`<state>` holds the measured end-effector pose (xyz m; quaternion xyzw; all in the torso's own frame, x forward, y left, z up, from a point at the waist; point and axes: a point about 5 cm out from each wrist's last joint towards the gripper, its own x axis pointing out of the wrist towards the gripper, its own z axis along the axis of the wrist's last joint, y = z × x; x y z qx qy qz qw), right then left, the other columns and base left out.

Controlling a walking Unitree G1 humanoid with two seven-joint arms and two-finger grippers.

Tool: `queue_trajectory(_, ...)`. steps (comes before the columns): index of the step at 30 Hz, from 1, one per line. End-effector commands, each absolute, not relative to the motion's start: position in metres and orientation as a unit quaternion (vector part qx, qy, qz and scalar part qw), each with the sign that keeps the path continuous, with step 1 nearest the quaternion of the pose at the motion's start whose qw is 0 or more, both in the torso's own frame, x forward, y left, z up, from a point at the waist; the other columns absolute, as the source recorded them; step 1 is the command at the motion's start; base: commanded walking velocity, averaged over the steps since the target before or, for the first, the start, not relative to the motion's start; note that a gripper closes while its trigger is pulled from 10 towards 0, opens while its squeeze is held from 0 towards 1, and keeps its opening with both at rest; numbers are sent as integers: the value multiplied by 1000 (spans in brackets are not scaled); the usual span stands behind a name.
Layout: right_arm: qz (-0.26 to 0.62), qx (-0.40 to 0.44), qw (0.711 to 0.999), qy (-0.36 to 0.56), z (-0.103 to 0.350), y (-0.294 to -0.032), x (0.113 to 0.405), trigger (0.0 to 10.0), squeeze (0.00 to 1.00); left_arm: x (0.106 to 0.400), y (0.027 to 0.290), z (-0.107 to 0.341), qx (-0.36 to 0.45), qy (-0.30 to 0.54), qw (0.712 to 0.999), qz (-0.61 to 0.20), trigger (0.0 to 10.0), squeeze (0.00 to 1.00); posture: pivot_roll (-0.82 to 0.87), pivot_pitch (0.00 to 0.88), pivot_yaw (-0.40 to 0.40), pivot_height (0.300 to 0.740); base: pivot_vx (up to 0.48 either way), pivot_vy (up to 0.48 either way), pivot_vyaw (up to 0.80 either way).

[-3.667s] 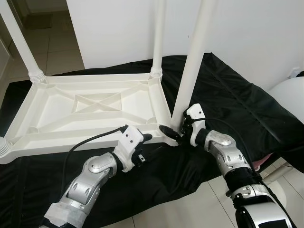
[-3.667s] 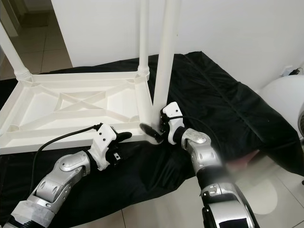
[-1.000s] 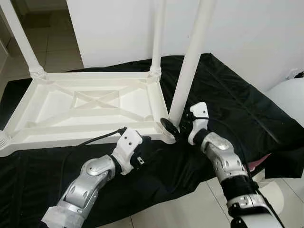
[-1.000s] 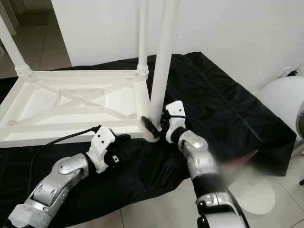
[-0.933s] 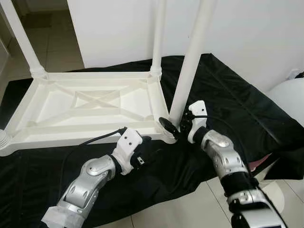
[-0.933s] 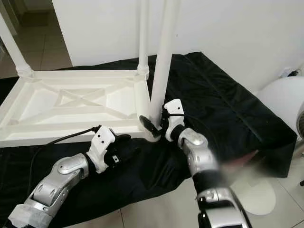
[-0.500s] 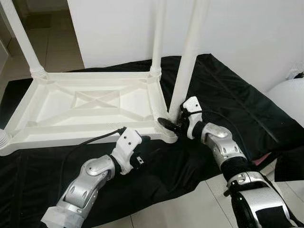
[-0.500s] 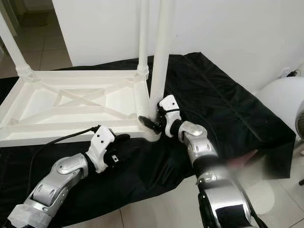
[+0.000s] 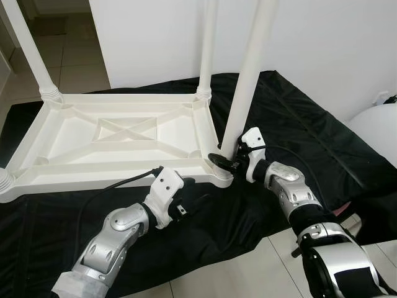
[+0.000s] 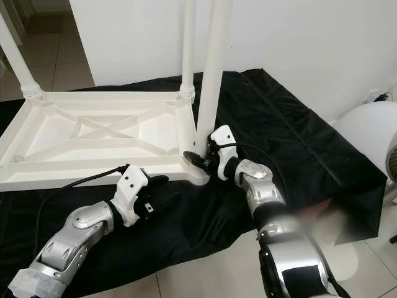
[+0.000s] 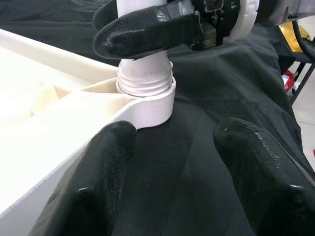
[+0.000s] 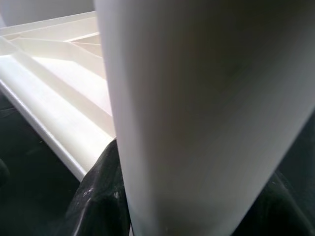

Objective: Building children table

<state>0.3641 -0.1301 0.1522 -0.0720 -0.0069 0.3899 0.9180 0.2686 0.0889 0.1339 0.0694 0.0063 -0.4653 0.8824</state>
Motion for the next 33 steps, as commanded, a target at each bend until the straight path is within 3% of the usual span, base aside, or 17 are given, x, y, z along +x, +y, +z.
queue_trajectory(1, 362, -71, 929, 21, 137, -130, 358, 10000, 0, 267, 90, 132, 72, 13, 878, -472, 10000, 0, -28, 31, -25, 740, 0, 0, 0)
queue_trajectory(8, 307, -57, 950, 24, 134, -122, 353, 10000, 0, 266, 89, 131, 71, 14, 877, -475, 10000, 0, -37, 34, -24, 740, 0, 0, 0)
queue_trajectory(14, 141, 13, 989, 35, 128, -109, 343, 10000, 0, 266, 86, 129, 67, 17, 875, -480, 10000, 0, -49, 38, -19, 740, 0, 0, 0)
queue_trajectory(18, 119, 18, 992, 38, 127, -108, 342, 10000, 0, 266, 85, 129, 67, 17, 874, -481, 10000, 0, -50, 37, -18, 740, 0, 0, 0)
queue_trajectory(24, -21, 69, 997, 20, 134, -93, 331, 10000, 0, 267, 84, 129, 66, 16, 873, -483, 10000, 0, -53, 33, -14, 740, 0, 0, 0)
queue_trajectory(33, -25, 80, 996, 24, 139, -75, 324, 10000, 0, 267, 83, 129, 66, 16, 872, -484, 10000, 0, -61, 29, -12, 740, 0, 0, 0)
